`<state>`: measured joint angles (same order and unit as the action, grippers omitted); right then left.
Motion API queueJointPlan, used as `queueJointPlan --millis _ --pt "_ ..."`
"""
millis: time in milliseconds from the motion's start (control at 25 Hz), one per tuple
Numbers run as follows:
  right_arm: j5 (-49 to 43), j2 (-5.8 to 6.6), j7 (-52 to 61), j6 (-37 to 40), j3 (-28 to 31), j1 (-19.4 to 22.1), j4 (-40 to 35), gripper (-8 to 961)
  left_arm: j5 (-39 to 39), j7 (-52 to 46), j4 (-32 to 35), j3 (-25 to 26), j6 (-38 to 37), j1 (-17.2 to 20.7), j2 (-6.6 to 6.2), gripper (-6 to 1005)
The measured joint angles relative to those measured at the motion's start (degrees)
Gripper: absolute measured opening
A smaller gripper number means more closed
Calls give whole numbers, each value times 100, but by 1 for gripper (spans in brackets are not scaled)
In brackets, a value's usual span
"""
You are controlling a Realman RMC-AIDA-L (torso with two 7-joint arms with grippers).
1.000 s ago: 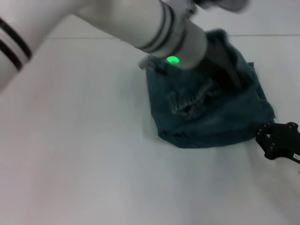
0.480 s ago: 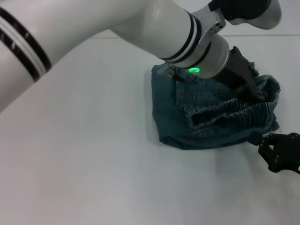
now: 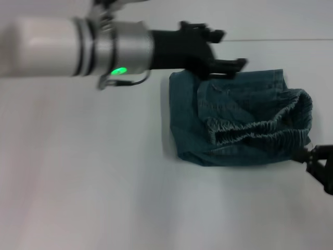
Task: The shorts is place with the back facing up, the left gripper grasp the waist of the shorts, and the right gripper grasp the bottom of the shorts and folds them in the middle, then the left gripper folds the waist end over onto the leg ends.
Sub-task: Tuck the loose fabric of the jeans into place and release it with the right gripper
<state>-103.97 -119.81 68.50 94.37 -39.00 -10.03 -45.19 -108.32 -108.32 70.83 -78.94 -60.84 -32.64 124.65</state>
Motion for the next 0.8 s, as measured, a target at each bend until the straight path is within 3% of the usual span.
queueJointPlan --millis 80,240,400,560,680,800 --pt "-13 -11 372 172 2 18 -464 0 441 514 -323 399 -257 207 0 752" --pt "-124 4 1276 253 -79 -108 -1603 0 1290 1660 -1305 1381 -978 550 -34 766" --pt "-777 6 2404 338 -326 -518 -2983 0 1671 2924 -2327 2436 -1845 810 -60 769" --pt "-1729 60 3636 512 -758 -1298 -3771 0 1663 3968 -3219 3349 -2641 989 -138 769" --pt "-2679 104 4284 832 -1003 -2148 -3884 56 1644 4351 -3546 3643 -2824 1194 -170 768" --pt "-3818 47 4677 1043 -1387 -2842 -3896 139 1642 4541 -3606 3732 -2782 1475 -105 768"
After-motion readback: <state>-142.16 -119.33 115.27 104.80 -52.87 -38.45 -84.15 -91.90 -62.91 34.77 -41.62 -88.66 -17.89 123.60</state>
